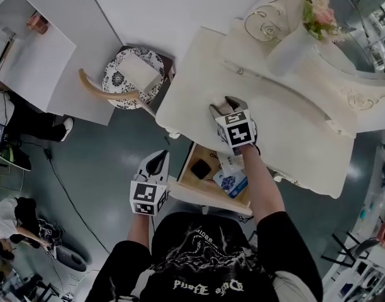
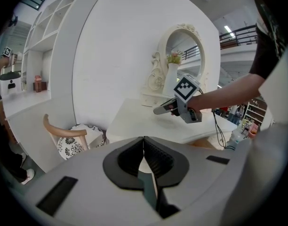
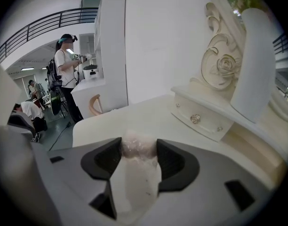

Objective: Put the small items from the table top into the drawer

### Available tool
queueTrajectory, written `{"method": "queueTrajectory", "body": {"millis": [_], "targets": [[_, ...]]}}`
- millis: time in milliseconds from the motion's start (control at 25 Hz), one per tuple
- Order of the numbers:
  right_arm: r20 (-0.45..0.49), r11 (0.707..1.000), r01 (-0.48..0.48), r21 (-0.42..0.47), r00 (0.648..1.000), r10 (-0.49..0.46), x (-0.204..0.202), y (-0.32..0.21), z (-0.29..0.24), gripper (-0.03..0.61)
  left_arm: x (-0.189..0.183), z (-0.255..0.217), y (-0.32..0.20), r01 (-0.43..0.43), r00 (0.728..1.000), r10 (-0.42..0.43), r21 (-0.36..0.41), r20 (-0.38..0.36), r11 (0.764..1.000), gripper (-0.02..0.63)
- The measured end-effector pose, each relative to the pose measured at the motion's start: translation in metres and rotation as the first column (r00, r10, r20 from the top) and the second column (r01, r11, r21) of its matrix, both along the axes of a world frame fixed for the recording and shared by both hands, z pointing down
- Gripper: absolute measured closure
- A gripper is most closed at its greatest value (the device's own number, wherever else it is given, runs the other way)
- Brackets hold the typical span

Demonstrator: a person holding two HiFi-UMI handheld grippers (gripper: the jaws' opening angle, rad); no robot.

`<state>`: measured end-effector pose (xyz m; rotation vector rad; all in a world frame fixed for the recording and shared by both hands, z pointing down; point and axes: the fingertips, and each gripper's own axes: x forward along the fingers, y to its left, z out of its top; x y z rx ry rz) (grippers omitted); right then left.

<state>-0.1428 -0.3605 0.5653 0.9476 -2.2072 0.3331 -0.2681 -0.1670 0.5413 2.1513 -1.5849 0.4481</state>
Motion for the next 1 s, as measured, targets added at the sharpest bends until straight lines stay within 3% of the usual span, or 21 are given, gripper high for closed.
{"method": "queueTrajectory", "body": {"millis": [320,760,1000], "targets": [[0.029,0.999,0.015,0.038,0.999,-0.016,0.026,0.023,-0.028,0.344,0.030,-0.008,0.000,-0.041,0.999,0.042,0.030,-0.009,0.999,0.598],[0.051,0.992,0.111,0.066,0.992,-0.115,0.049,0.073,-0.061,0.344,0.067,-0.018,0.011,-0.086,0.996,0.087,0.058,-0.014,0.995,0.598],[0.007,0.983,0.168,0.067,0.986,-0.169,0.074,0.103,-0.067,0.344,0.082,-0.025,0.016,-0.114,0.993,0.115,0.077,-0.011,0.990,0.598]]}}
